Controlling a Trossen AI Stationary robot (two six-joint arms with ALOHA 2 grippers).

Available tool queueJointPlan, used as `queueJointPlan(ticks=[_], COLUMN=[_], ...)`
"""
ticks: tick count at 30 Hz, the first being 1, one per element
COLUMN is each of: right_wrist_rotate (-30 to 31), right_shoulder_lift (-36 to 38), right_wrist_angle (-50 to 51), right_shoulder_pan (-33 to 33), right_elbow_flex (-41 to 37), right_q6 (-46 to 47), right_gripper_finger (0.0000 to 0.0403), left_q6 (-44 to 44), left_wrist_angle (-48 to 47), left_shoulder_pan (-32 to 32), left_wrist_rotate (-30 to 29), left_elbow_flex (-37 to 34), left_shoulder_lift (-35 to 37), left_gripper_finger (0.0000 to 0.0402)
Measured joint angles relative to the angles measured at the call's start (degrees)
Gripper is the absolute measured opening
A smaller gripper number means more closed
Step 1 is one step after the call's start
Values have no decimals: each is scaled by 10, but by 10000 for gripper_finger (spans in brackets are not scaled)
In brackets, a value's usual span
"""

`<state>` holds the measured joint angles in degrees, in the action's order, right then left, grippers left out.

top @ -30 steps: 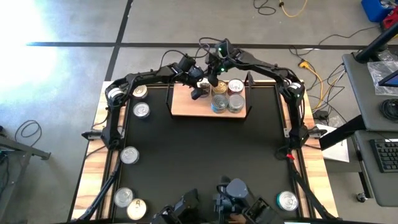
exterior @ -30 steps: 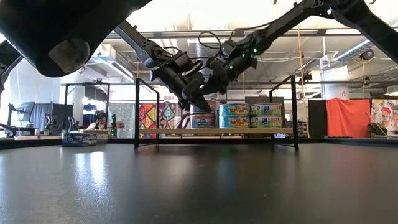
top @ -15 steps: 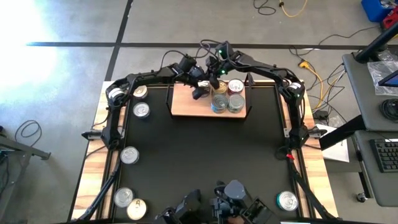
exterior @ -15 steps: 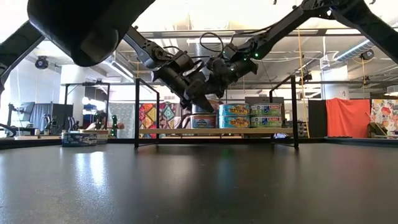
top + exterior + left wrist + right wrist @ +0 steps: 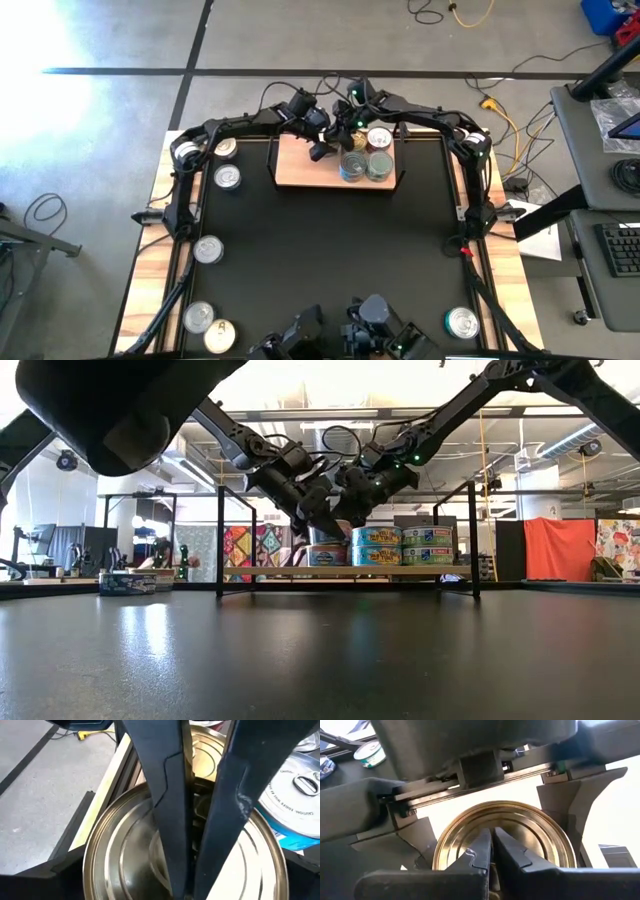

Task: Stack canned seafood by type on shelf
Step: Stack the blue-pink tuna can on top of the other blue-pink tuna can on the shelf

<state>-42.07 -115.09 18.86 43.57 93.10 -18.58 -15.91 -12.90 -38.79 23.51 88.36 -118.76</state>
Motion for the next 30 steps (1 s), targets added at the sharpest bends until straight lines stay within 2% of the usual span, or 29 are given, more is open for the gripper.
queueJointPlan(ticks=[3,11,30], right_wrist_rotate=[3,61,65], right_shoulder_lift=[0,1,0], right_wrist_angle=[1,3,8], right_shoulder_pan=[0,-1,-4], right_elbow_flex=[-1,-2,-12], right_q6=[-2,-19,-9], right_gripper_finger=[12,12,12], left_q6=[-8,-16,-16], left_wrist_angle=[-1,-5,-26], left_shoulder_pan=[0,-2,-2], left_wrist_rotate=[-12,-41,-45], left_elbow_flex=[0,0,0], left_shoulder_lift=[0,13,19], left_gripper_finger=[400,400,400])
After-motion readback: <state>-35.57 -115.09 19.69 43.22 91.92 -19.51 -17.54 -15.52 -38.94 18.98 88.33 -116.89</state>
